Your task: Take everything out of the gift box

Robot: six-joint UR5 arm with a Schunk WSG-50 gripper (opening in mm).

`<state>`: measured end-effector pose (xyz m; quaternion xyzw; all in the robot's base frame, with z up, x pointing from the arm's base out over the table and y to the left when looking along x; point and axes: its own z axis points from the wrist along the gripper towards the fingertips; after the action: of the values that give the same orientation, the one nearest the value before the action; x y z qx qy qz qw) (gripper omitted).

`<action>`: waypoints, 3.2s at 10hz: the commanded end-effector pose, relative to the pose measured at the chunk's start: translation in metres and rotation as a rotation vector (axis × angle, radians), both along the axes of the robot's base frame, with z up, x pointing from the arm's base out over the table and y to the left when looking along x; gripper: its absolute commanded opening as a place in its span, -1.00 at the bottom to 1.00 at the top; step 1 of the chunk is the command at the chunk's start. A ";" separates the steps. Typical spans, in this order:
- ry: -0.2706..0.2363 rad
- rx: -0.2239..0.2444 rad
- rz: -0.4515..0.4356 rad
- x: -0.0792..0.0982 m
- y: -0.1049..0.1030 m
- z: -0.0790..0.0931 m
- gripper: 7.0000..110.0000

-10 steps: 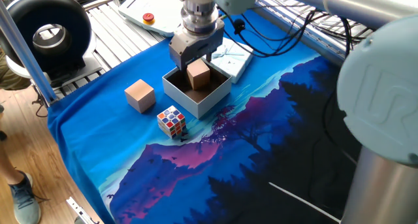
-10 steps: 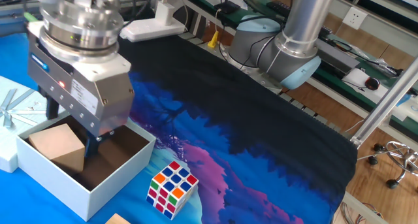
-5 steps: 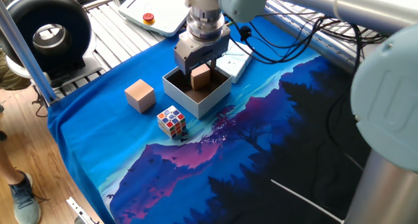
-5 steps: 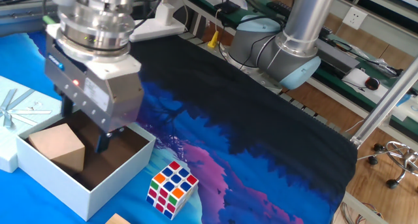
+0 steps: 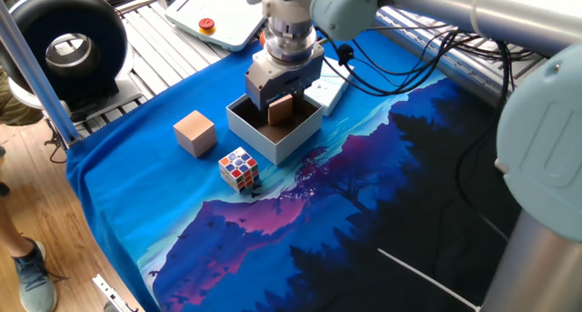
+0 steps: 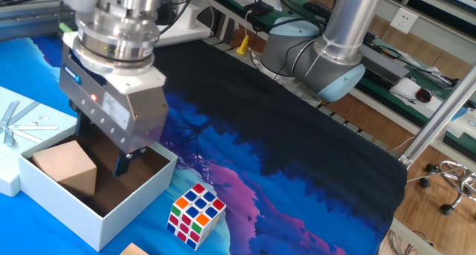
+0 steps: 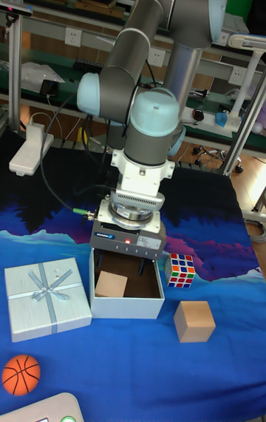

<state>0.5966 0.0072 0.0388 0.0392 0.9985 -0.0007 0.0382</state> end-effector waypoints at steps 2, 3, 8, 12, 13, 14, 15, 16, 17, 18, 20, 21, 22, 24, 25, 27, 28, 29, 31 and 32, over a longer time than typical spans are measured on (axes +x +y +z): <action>-0.014 -0.018 -0.036 0.013 -0.011 -0.017 0.15; -0.011 -0.014 -0.050 0.017 -0.007 -0.014 0.15; -0.003 0.010 -0.066 0.048 -0.009 0.001 0.15; -0.006 -0.031 -0.088 0.056 -0.023 -0.003 0.15; -0.003 -0.050 -0.104 0.054 -0.027 -0.002 0.15; 0.006 -0.082 -0.129 0.050 -0.033 0.001 -1.00; 0.007 -0.083 -0.135 0.048 -0.031 0.002 -1.00; 0.005 -0.072 -0.146 0.045 -0.025 0.000 -1.00; 0.000 -0.073 -0.150 0.046 -0.024 0.000 -1.00; 0.005 -0.068 -0.153 0.044 -0.023 0.000 -1.00; 0.037 -0.054 -0.126 0.038 -0.022 0.000 -1.00; 0.042 -0.016 -0.096 0.038 -0.015 -0.001 -1.00; 0.042 -0.016 -0.088 0.038 -0.016 -0.001 -1.00; 0.039 -0.012 -0.080 0.037 -0.020 -0.002 -0.71; 0.039 -0.016 -0.077 0.037 -0.023 -0.001 -0.71; 0.041 -0.013 -0.080 0.036 -0.020 0.001 -0.71; 0.041 -0.008 -0.085 0.036 -0.015 0.005 -0.71; 0.039 0.001 -0.089 0.036 -0.008 0.007 -0.71; 0.034 0.018 -0.093 0.037 0.001 0.007 -0.71; 0.035 0.029 -0.092 0.037 0.005 0.009 -0.71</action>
<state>0.6325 0.0011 0.0435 0.0807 0.9965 -0.0043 0.0192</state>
